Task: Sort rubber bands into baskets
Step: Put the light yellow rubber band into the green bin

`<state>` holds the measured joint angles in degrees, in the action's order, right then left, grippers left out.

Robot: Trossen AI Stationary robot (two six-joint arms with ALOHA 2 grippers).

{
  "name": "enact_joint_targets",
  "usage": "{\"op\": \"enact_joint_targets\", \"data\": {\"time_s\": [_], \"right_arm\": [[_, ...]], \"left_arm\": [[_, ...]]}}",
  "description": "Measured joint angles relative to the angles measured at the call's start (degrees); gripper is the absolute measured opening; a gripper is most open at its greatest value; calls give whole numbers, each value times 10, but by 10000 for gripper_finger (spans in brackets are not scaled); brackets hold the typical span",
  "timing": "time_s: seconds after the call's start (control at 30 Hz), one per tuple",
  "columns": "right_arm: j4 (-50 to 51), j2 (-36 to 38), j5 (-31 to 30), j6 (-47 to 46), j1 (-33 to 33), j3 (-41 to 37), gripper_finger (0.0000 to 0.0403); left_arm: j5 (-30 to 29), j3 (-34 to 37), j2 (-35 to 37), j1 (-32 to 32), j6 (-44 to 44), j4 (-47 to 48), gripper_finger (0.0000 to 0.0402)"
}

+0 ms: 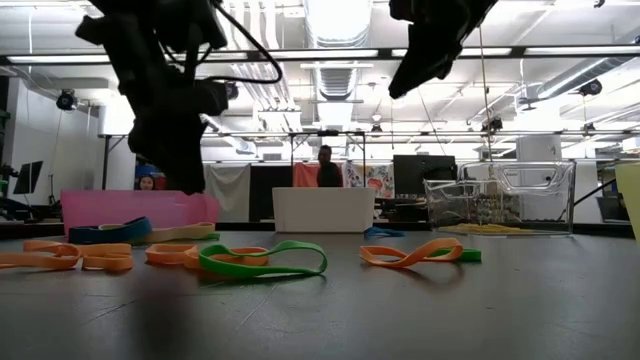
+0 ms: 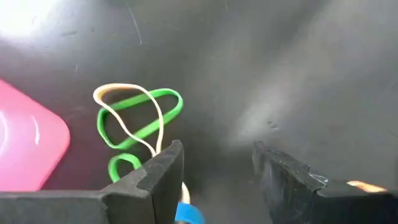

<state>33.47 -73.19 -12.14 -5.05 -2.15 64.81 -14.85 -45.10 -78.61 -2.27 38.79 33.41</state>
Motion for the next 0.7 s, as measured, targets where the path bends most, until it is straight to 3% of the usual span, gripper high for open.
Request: {"op": "enact_joint_targets", "data": {"time_s": [0.13,0.3,0.7], "right_arm": [[-39,0,0,3,-1,-13,96],[-78,0,0,22,-1,-23,96],[-89,0,0,21,-1,-24,96]], "left_arm": [[7,-10,-6,-15,89,31,176],[-22,-24,-42,-4,112,84,176],[-26,-71,-182,-2,57,100,176]]}}
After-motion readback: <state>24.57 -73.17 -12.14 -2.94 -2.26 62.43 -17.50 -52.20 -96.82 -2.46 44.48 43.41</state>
